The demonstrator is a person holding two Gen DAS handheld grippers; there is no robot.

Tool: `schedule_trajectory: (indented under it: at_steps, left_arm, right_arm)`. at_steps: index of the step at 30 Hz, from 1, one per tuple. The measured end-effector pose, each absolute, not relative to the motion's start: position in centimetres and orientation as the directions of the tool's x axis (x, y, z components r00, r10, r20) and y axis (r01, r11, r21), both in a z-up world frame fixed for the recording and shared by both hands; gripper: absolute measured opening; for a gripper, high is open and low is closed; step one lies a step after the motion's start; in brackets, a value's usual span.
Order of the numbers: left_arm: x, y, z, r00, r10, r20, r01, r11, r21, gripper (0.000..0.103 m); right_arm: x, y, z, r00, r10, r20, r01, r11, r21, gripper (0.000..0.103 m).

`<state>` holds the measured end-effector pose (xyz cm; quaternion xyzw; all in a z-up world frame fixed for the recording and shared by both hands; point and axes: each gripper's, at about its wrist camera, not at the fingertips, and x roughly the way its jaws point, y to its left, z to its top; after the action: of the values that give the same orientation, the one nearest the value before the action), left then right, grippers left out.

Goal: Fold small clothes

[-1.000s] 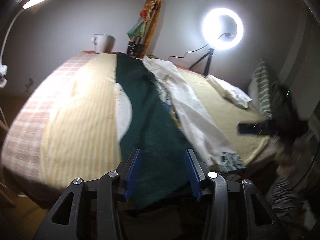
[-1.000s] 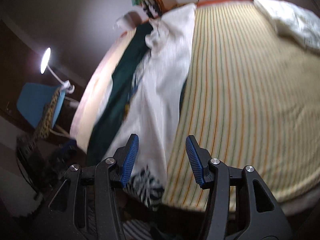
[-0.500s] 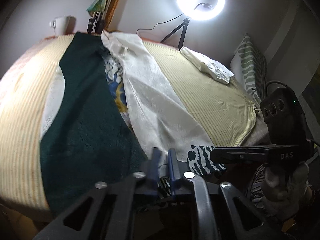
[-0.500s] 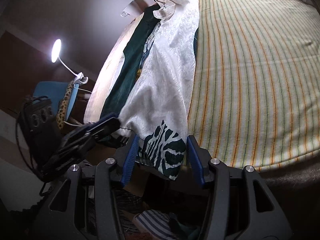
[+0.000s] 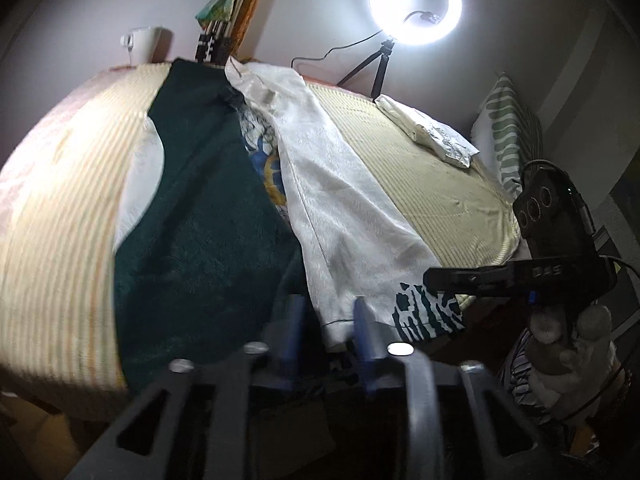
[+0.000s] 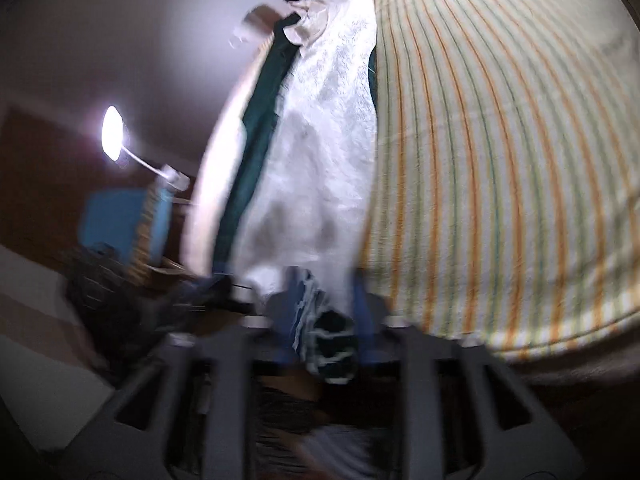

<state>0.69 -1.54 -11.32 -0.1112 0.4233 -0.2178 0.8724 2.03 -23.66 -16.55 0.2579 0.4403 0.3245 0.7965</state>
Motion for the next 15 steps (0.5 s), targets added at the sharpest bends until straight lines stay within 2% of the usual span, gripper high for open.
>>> schedule_trajectory:
  at_steps: [2,5,8,11,15]
  left_arm:
    - [-0.1,-1.0,-10.5,0.568,-0.452,-0.688,0.297,0.892,-0.341,0.034]
    - [-1.3,0.7,-9.5,0.603,-0.401,-0.690,0.292,0.916,-0.277,0.042]
    - [-2.0,3.4,-9.2,0.627,-0.327,-0.707,0.241,0.944,-0.223,0.047]
    - [-1.8,6.5,-10.0,0.613,-0.296,-0.733,0.164,0.955,-0.248,0.048]
    - [-1.1,9.1,-11.4,0.573,-0.328,-0.751,0.073,0.933,-0.352,0.048]
  right_arm:
    - [2.2,-23.8,-16.5,0.397,0.737,-0.547,-0.290,0.666,0.687,0.005]
    - [2.0,-24.7,-16.2,0.407,0.735,-0.543,-0.286,0.667,0.688,0.005]
    - [1.6,-25.3,-16.2,0.406,0.744,-0.530,-0.302,0.657,0.691,0.005]
    - [1.7,-25.1,-16.5,0.391,0.746,-0.539,-0.309,0.658,0.687,0.005]
    - [2.0,-25.3,-17.5,0.360,0.783,-0.507,-0.290,0.611,0.737,0.015]
